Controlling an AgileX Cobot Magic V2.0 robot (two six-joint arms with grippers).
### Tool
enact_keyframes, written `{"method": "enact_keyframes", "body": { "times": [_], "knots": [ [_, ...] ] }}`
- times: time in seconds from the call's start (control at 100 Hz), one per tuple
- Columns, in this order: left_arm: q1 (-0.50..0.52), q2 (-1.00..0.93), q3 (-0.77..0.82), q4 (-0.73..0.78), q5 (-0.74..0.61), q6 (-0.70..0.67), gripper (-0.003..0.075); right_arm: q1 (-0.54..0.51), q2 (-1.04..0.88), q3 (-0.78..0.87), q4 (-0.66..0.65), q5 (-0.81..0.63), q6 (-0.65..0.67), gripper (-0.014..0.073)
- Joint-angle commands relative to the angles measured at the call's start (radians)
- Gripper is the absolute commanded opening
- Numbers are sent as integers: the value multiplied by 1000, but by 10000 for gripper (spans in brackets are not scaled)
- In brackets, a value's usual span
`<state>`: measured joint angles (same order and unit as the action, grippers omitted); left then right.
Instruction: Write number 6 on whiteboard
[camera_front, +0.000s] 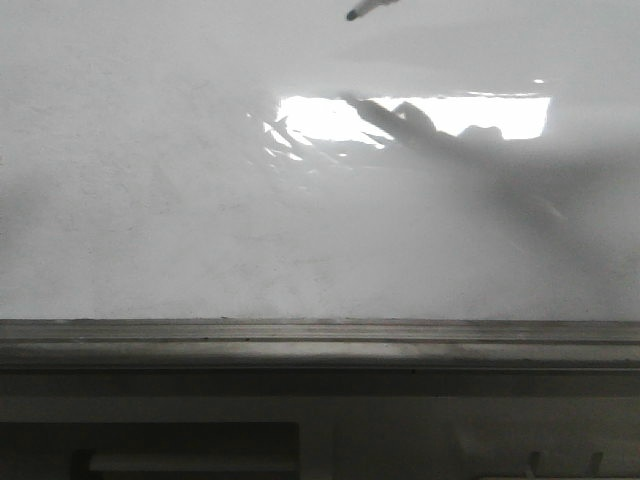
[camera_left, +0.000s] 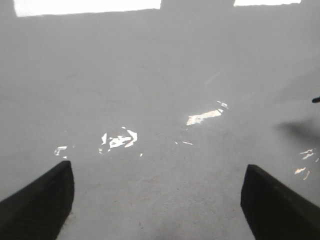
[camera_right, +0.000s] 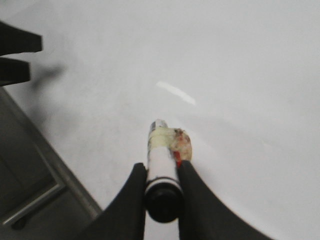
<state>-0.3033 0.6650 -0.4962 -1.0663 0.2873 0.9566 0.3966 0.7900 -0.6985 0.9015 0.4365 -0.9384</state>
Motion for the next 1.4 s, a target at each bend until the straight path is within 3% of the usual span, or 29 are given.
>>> {"method": "enact_keyframes", "body": {
  "times": [0.0, 0.21, 0.37, 0.53, 0.64, 0.74, 0.88, 1.08, 1.39],
  "knots": [
    [6, -34, -8, -39, -51, 0, 619, 0, 9, -26, 30, -119, -10, -45],
    [6, -46, -7, -51, -51, 0, 617, 0, 105, -26, 38, -187, -10, -45],
    [6, -46, -7, -51, -51, 0, 617, 0, 169, -39, 34, -25, -10, -45],
    [6, -46, -7, -51, -53, 0, 617, -4, 167, -39, -65, 86, 27, -45],
    [6, -46, -7, -51, -53, 0, 617, -21, 142, -39, -222, 98, 157, -45],
    [6, -46, -7, -51, -53, 0, 617, -47, 109, -39, -247, 74, 181, -45],
    [6, -46, -7, -54, -53, 0, 617, -45, 86, -39, -177, -34, 174, -45],
    [6, -46, -7, -55, -51, 0, 617, 5, 143, -40, 70, -52, -34, -45],
    [6, -46, -7, -55, 14, 7, 617, 14, 116, -40, 34, 200, -43, -45]
  ]
}}
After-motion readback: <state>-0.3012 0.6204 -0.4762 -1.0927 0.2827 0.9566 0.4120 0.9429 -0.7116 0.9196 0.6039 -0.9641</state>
